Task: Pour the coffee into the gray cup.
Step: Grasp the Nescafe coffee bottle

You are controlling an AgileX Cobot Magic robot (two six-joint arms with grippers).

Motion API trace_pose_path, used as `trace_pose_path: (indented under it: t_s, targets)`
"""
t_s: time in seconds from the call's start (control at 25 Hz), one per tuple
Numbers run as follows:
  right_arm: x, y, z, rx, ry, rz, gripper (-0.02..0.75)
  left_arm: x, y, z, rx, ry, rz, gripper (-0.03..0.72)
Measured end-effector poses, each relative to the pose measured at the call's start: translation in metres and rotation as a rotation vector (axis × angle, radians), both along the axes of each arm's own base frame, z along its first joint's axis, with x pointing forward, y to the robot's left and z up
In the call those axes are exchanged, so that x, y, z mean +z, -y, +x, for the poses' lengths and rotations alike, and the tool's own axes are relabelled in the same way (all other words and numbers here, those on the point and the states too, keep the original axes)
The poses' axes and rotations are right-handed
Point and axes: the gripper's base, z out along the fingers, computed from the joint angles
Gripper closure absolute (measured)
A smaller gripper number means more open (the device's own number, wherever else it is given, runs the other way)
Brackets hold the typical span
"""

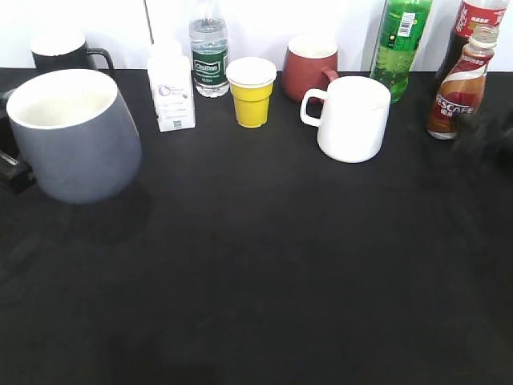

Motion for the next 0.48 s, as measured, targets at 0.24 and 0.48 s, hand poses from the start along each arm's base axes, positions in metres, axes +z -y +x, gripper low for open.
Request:
trace_pose_path:
  t_s: [0.24, 0.48]
  targets:
    - [-0.034, 0.000, 0.052, 0.000, 0.014, 0.002, 0.072, 0.000, 0.000, 0.000, 0.000, 0.000, 0.000, 0.642]
    - [-0.046, -0.001, 0.091, 0.022, 0.073, -0.003, 0.074, 0.000, 0.000, 0.000, 0.000, 0.000, 0.000, 0.643]
